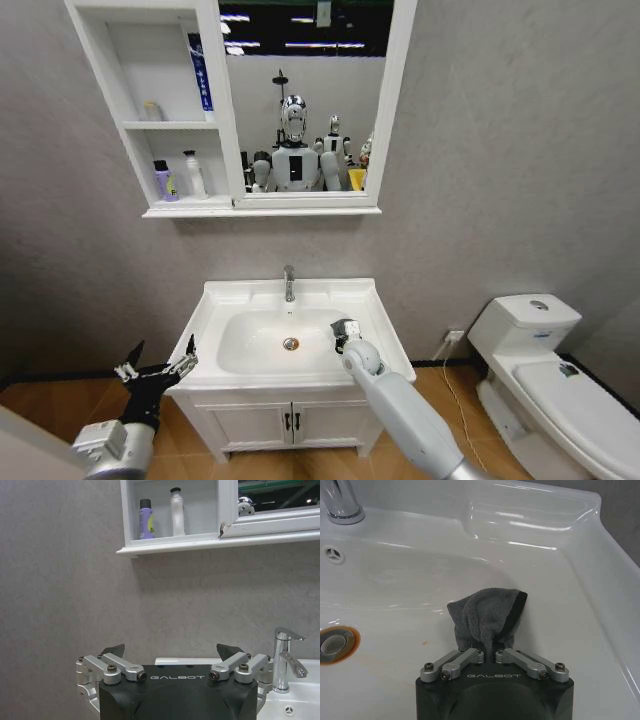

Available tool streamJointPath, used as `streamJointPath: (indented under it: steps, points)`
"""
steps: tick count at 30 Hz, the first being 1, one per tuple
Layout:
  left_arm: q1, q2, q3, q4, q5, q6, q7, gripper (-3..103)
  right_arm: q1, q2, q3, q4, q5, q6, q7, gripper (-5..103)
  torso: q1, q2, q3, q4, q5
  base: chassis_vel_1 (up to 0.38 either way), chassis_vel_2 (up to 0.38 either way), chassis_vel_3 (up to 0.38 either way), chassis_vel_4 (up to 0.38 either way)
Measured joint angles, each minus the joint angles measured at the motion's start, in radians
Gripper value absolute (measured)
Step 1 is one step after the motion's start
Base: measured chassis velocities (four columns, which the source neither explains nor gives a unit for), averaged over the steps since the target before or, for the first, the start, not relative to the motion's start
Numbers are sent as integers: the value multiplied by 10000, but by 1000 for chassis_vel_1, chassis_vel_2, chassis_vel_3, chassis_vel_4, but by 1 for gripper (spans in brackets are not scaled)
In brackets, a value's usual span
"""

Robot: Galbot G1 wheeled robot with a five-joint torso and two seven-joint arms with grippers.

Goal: Move facial cleanser and shampoo from washbasin to cabinet, then wipe washbasin with towel.

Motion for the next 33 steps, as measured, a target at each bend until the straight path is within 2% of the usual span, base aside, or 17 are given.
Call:
streamJointPath:
  steps: [8, 15, 33]
  points:
    - [0, 0, 0, 0, 0, 0, 0, 100, -83, 337, 10, -359, -337, 67, -217, 5, 0, 0, 0, -1, 0, 0, 0, 0, 0]
    - [0, 0, 0, 0, 0, 0, 0, 100, -99, 712, 201, -819, -823, 406, -979, 5, 0, -2, 2, -4, -1, 0, 0, 0, 0]
    - [0, 0, 0, 0, 1, 0, 0, 100, 518, 1796, 213, -2066, -1179, 633, -1569, 5, 1, -2, 3, -1, 0, 0, 0, 0, 0]
